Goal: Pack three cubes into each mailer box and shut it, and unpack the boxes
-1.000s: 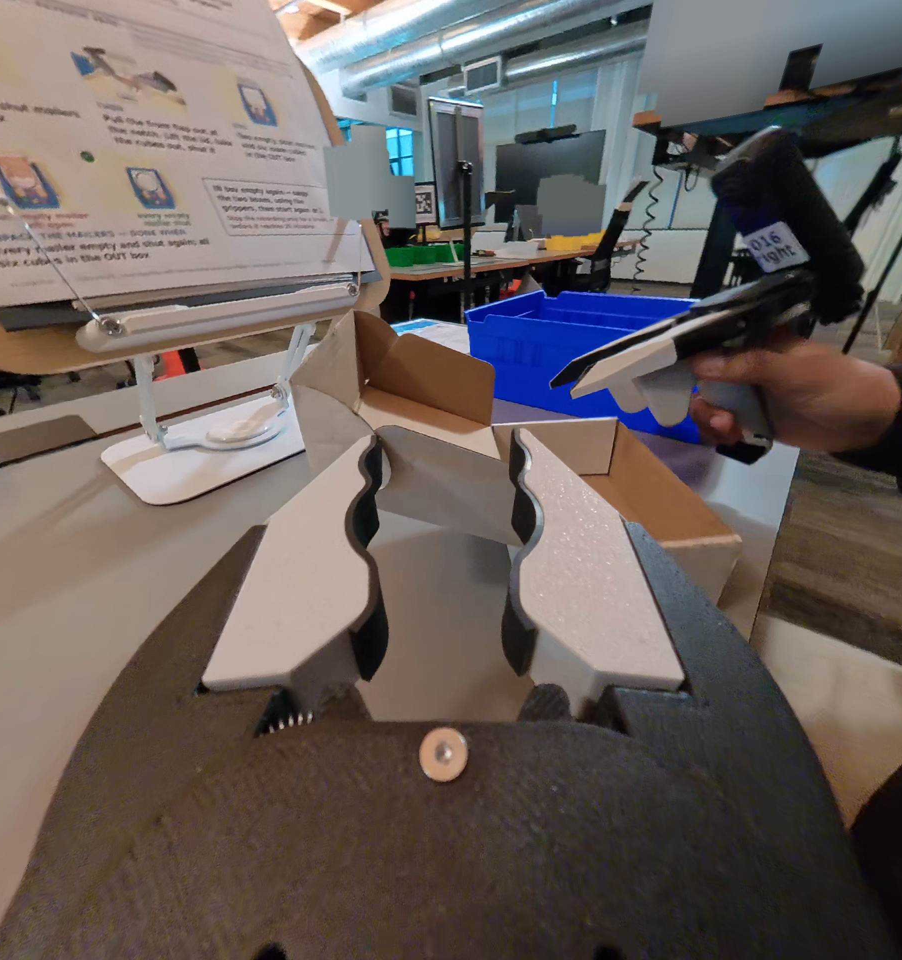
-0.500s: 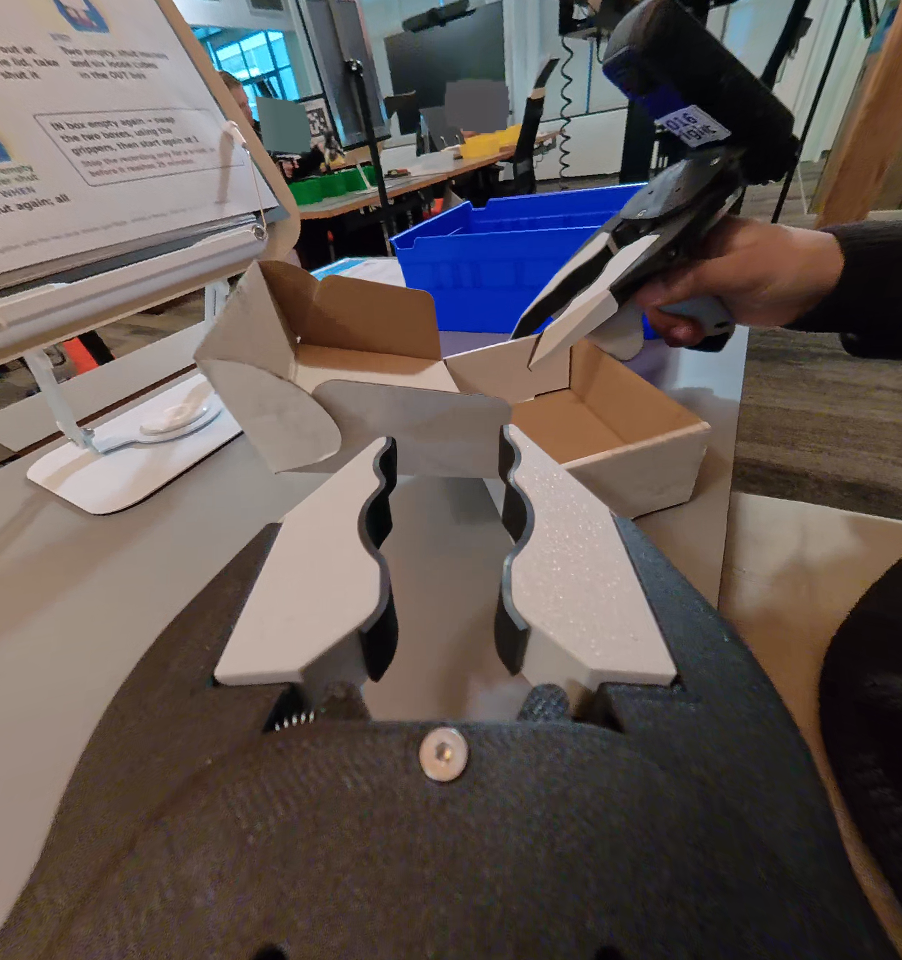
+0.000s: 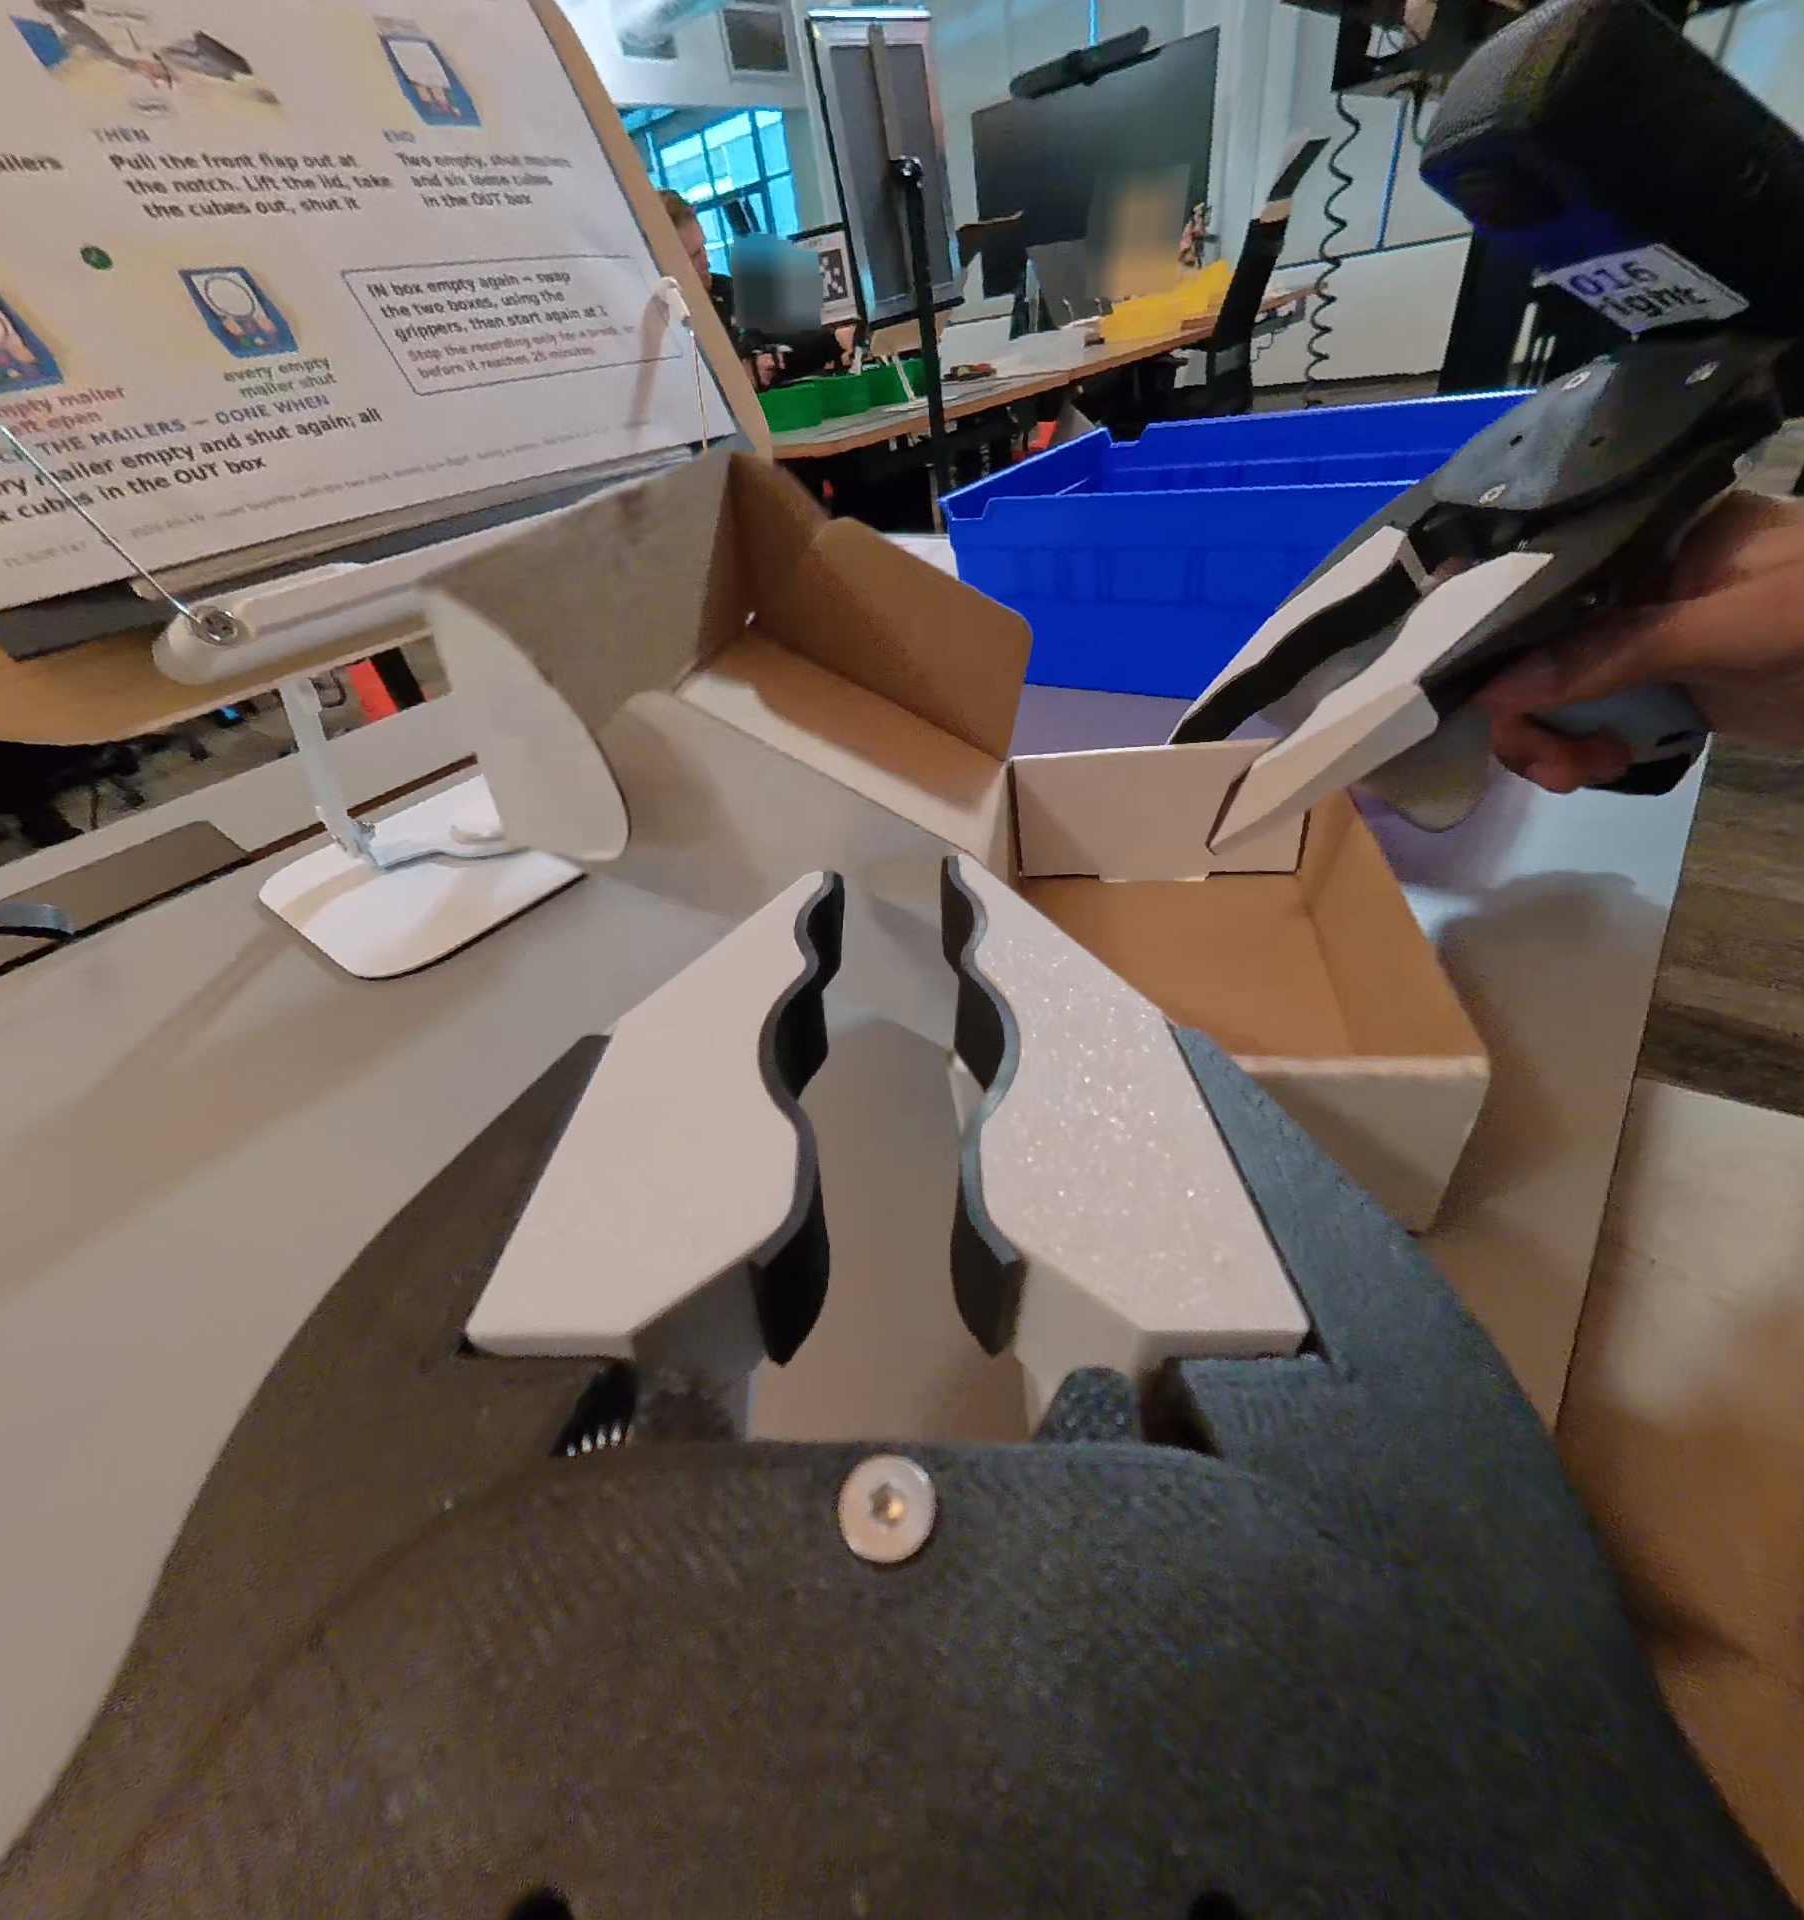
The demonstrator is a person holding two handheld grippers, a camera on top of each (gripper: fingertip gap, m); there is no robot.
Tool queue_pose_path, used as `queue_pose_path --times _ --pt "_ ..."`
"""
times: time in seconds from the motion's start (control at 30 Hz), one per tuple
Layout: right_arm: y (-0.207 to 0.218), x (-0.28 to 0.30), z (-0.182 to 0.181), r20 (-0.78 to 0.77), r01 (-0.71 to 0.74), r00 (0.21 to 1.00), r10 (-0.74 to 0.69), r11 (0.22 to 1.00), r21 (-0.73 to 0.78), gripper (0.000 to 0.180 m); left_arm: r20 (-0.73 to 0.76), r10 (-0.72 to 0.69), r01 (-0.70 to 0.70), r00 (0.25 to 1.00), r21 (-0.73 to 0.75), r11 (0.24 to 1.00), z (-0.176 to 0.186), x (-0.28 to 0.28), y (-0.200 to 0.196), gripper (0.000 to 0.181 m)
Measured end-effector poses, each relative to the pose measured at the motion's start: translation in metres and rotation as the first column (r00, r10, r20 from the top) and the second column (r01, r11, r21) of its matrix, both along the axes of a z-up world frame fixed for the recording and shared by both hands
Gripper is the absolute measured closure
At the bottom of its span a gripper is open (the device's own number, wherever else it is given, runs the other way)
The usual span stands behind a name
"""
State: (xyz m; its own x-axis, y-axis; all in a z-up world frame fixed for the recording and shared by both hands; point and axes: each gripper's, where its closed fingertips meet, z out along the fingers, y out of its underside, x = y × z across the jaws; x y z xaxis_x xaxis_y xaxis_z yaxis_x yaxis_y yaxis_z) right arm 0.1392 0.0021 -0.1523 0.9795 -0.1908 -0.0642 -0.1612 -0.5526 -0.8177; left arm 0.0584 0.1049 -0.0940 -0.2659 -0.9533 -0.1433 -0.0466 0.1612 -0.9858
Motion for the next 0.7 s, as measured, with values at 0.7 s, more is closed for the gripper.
queue_pose_path --times 0.7 --pt "0.018 0.019 0.042 0.041 0.003 0.999 -0.014 0.963 0.271 0.101 -0.042 -0.034 0.032 0.999 -0.032 0.999 -0.004 0.000 -0.002 0.154"
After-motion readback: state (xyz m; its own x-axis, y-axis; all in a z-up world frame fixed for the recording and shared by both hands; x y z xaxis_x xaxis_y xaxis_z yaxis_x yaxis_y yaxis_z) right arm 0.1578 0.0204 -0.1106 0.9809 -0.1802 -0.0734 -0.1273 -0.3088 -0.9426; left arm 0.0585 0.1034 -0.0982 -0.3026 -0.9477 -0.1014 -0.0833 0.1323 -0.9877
